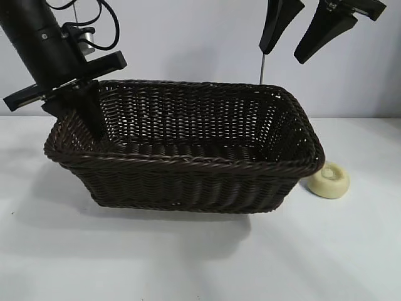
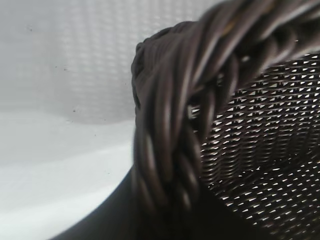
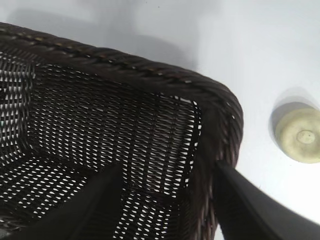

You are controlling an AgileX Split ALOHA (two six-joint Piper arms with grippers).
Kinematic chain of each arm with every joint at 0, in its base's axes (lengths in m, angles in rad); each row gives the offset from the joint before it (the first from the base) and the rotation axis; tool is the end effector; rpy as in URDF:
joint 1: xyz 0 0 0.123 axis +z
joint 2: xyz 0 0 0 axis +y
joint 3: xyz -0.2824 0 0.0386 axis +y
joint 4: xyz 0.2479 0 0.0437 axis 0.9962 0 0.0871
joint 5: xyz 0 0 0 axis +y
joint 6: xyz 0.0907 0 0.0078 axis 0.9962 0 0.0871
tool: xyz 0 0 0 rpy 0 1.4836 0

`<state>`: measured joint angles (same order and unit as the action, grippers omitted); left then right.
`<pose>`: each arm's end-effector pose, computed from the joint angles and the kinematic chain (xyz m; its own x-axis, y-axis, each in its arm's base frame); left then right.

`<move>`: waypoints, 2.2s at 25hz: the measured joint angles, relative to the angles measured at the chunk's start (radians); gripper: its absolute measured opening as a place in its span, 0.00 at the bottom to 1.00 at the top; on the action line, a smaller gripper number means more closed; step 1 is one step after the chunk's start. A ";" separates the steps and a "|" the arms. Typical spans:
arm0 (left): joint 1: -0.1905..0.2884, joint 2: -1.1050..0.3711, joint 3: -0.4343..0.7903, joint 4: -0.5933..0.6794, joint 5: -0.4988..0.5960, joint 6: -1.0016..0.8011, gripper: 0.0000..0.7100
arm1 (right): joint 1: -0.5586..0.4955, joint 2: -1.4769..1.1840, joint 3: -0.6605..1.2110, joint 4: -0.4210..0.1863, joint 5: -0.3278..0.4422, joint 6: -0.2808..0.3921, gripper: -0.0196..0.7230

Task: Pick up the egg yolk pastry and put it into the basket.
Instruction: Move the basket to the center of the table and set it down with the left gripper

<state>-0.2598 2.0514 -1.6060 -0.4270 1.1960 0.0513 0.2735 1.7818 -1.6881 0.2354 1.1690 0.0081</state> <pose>0.3886 -0.1396 0.2043 -0.9880 0.1543 -0.0057 0.1444 0.9103 -0.3881 0.3632 0.1222 0.3296 -0.9152 -0.1538 -0.3724 -0.2538 0.9380 0.2363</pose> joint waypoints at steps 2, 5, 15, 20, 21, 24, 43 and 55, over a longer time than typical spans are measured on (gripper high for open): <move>-0.002 0.020 0.000 0.000 -0.005 0.003 0.14 | 0.000 0.000 0.000 0.000 0.001 0.000 0.57; -0.003 0.045 0.000 -0.003 -0.020 0.005 0.14 | 0.000 0.000 0.000 0.000 0.000 0.000 0.57; -0.003 0.049 0.000 -0.007 -0.072 0.046 0.14 | 0.000 0.000 0.000 0.001 0.000 0.000 0.57; -0.003 0.049 0.000 -0.007 -0.078 0.051 0.14 | 0.000 0.000 0.000 0.001 0.000 0.000 0.57; -0.003 0.049 0.000 -0.007 -0.079 0.051 0.14 | 0.000 0.000 0.000 0.001 0.000 0.000 0.57; -0.003 0.049 0.000 -0.007 -0.085 0.052 0.14 | 0.000 0.000 0.000 0.001 0.000 0.000 0.57; -0.003 0.049 0.064 -0.006 -0.131 0.064 0.14 | 0.000 0.000 0.000 0.001 0.002 0.000 0.57; -0.003 0.049 0.064 -0.012 -0.148 0.079 0.22 | 0.000 0.000 0.000 0.000 0.002 0.000 0.57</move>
<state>-0.2630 2.1000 -1.5419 -0.4394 1.0478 0.1303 0.2735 1.7818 -1.6881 0.2354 1.1712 0.0081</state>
